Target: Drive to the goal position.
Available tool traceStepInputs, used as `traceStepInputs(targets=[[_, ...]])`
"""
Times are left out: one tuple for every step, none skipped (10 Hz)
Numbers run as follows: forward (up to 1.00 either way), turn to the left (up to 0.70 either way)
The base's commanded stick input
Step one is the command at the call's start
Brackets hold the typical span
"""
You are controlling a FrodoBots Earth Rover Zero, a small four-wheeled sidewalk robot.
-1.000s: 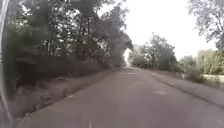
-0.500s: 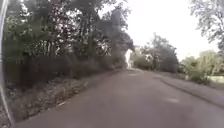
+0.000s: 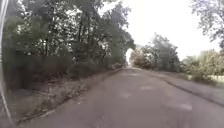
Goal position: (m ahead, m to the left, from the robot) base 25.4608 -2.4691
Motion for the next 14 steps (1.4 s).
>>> traceStepInputs(targets=[[0.7,0.01],[0.7,0.0],[0.7,0.01],[0.7,0.02],[0.7,0.02],[0.7,0.01],[0.7,-0.02],[0.7,-0.06],[0.7,-0.11],[0.7,-0.3],[0.7,-0.34],[0.7,-0.34],[0.7,-0.34],[0.7,-0.1]])
